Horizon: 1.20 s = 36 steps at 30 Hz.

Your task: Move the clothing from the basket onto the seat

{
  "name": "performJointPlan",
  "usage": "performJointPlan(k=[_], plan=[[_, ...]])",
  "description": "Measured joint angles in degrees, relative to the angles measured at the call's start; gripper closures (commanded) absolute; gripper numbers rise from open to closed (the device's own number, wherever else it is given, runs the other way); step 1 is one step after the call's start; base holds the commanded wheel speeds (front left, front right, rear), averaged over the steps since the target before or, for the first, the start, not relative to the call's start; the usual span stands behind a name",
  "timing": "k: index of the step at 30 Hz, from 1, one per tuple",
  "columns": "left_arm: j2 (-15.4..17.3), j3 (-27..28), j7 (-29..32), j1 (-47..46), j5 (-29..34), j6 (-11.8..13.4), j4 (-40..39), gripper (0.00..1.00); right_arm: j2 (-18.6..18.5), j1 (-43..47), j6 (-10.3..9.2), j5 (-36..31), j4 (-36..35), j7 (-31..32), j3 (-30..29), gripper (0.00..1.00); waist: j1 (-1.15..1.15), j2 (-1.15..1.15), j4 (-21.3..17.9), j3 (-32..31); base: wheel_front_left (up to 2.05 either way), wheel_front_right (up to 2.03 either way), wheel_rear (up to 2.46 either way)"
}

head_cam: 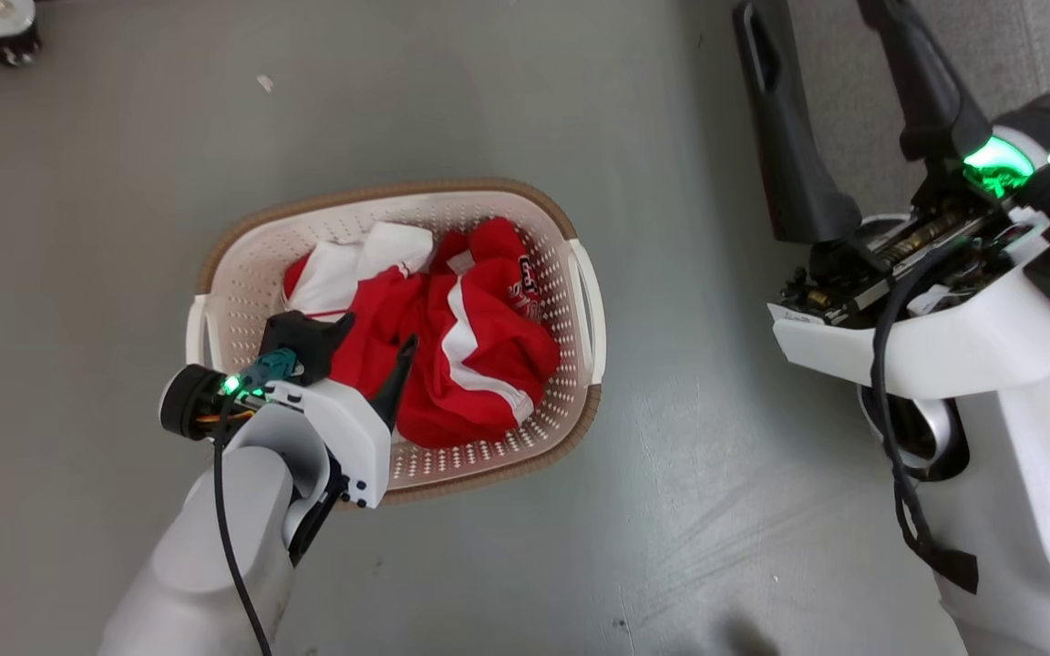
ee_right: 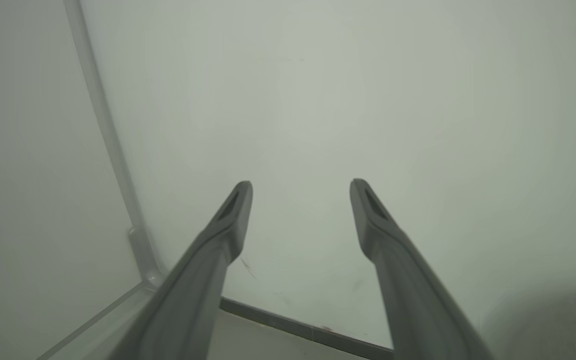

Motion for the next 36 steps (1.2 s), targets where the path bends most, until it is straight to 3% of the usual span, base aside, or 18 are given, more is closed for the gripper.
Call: performJointPlan(k=[14, 35, 36], plan=[[1.8, 0.0, 2.0, -4.9, 0.9, 0.0, 4.9, 0.0, -0.1, -4.9, 0.0, 0.0, -5.2, -0.1, 2.3, 0.0, 0.0, 0.0, -1.5, 6.0, 0.0, 0.0, 0.0], [3.2, 0.2, 2.3, -11.7, 2.7, 0.7, 9.1, 0.0, -0.1, -8.2, 0.0, 0.8, -7.1, -0.1, 3.4, 0.0, -0.01, 0.0, -3.0, 13.1, 0.0, 0.0, 0.0], [3.1, 0.4, 2.3, -11.9, 2.7, 0.8, 9.3, 0.48, -0.1, -8.4, 0.0, 0.9, -7.2, -0.1, 3.4, 0.0, 0.0, 0.0, -3.1, 13.3, 0.0, 0.0, 0.0]])
